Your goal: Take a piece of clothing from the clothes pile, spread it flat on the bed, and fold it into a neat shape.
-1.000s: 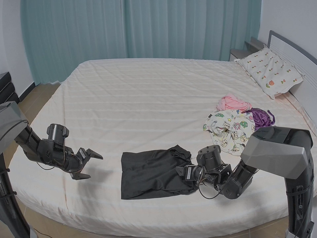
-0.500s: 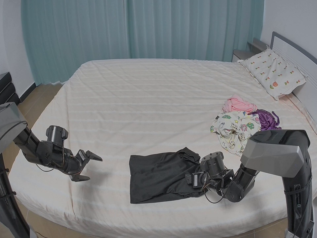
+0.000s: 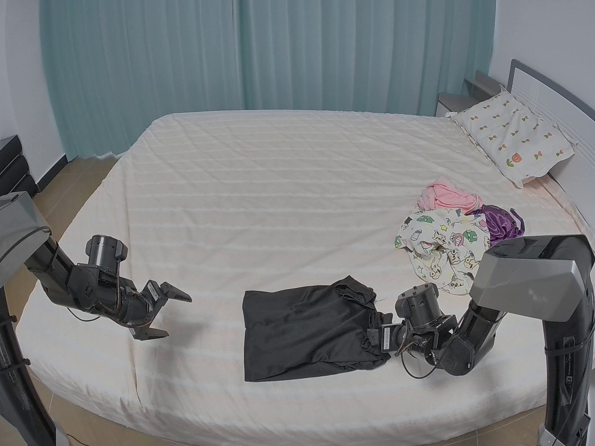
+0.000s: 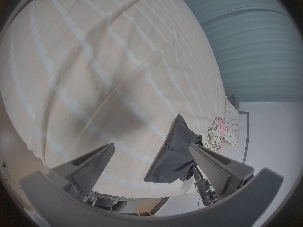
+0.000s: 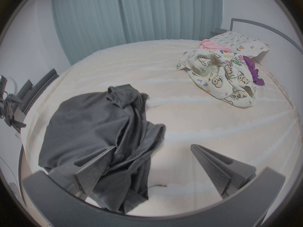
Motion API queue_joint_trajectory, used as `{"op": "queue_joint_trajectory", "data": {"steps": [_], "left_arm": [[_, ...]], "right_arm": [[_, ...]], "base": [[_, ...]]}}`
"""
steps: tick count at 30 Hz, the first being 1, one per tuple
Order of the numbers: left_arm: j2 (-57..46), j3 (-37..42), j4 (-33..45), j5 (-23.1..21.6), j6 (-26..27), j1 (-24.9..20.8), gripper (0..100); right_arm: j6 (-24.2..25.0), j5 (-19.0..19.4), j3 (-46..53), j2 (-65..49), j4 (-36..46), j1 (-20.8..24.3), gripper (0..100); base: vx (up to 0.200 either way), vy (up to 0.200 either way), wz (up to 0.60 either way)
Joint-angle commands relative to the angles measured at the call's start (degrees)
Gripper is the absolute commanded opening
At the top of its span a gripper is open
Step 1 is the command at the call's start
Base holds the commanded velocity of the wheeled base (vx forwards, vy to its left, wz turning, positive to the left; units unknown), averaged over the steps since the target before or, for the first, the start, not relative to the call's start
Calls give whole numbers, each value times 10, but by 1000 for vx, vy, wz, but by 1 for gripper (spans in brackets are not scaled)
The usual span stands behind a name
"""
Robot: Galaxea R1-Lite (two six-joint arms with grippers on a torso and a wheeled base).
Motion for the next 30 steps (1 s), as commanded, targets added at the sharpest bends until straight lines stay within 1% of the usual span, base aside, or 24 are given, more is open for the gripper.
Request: {"op": "queue_joint_trajectory", "data": {"steps": [1,4,6,7,8,9,13,14,16,19,23,26,28,30], "left_arm": [[1,1,0,0,1,0,100],[1,2,0,0,2,0,100],[2,3,0,1,2,-1,100],[2,3,0,1,2,-1,100],[2,3,0,1,2,-1,100],[2,3,0,1,2,-1,100],[2,4,0,1,2,-1,100],[2,4,0,1,2,-1,100],[2,4,0,2,2,-1,100],[2,4,0,2,3,-1,100],[2,4,0,3,3,-1,100],[3,5,-1,12,2,-1,100],[5,5,-1,17,3,-2,100],[5,4,-1,17,2,-2,100]], "right_arm": [[-2,-2,-3,-9,38,-7,100],[-2,-4,-3,-14,46,-11,100],[-1,-13,-1,-17,50,-14,100],[-2,-32,-2,-17,52,-17,100],[-3,-37,-2,-16,53,-19,100],[-4,-62,-6,-15,69,-20,100],[1,-78,-19,-16,85,-19,100],[1,-87,-19,-15,87,-19,100],[-1,-117,-19,-14,89,-19,100],[-3,-135,-21,-15,95,-16,100],[8,-133,-36,-21,79,-14,100],[15,-123,-48,-41,61,-33,100],[16,-96,-50,-56,57,-41,100],[25,-54,-52,-64,56,-40,100]], "base": [[0,0,0],[0,0,0],[0,0,0],[0,0,0],[0,0,0],[0,0,0],[0,0,0],[0,0,0],[0,0,0],[0,0,0],[0,0,0],[0,0,0],[0,0,0],[0,0,0]]}}
